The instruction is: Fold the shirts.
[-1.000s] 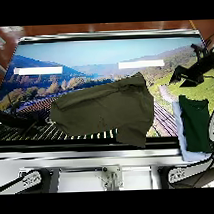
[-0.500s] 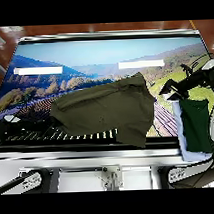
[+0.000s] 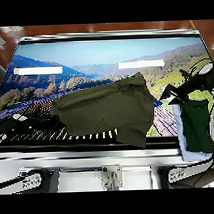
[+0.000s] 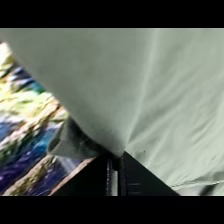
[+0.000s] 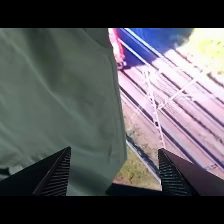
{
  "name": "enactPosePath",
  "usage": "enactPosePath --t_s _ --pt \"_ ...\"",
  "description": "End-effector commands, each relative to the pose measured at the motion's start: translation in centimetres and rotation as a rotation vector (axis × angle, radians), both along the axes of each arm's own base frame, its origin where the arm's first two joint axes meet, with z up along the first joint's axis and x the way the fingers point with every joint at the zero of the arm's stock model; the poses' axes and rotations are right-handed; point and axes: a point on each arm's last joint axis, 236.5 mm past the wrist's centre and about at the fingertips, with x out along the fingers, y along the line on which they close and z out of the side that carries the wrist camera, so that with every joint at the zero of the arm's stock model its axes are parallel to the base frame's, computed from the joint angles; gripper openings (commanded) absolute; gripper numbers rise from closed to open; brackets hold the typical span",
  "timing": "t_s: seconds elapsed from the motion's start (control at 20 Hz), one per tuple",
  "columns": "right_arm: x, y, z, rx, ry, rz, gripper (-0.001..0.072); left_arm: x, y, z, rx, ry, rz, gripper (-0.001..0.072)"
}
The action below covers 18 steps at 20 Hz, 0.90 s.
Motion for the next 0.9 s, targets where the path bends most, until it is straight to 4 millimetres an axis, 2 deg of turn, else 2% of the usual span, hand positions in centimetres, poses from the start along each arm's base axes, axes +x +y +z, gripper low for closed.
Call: enactPosePath --t_s 0.0,0.1,0.2,0.5,0.55,0.6,0.65,0.7,0.8,0.85 --pt "-3.7 2.5 -2.1 0.107 0.094 0.056 0.0660 0.4 -1.1 2.0 -0.042 -0.047 -0.094 0.0041" --pt "-5.5 3.8 -3.7 0.139 0.138 0.060 0.0660 0.6 -1.2 2.9 -0.047 -0.068 -0.110 0.0041" --pt "-6.5 4.8 -5.3 0.133 0.156 0.062 0.0660 0.3 -1.6 3.6 -0.061 -0.069 -0.128 0.0041" --pt "-6.1 7.5 -7.7 0.049 0.141 0.062 0.0657 0.0 -2.0 5.2 -0.069 -0.100 -0.150 0.0041" --pt "-5.9 8.1 -7.8 0.034 0.145 0.047 0.0590 0.1 -1.9 5.3 -0.064 -0.108 -0.147 0.0041" --pt "-5.7 8.9 -8.0 0.025 0.139 0.052 0.0480 0.3 -1.8 5.3 -0.060 -0.113 -0.141 0.0041" --pt "-5.6 9.8 -8.0 0.020 0.130 0.070 0.0299 0.4 -1.6 5.4 -0.058 -0.116 -0.136 0.0041" --pt "-5.6 10.4 -7.8 0.017 0.121 0.091 0.0075 0.6 -1.4 5.7 -0.059 -0.122 -0.135 0.0040" --pt "-4.6 11.1 -6.0 0.016 0.049 0.143 0.0056 1.8 -0.7 7.5 -0.035 -0.182 -0.156 0.0039" --pt "-3.5 11.2 -4.1 0.014 -0.033 0.191 0.0055 2.8 -0.1 9.2 0.008 -0.239 -0.179 0.0039"
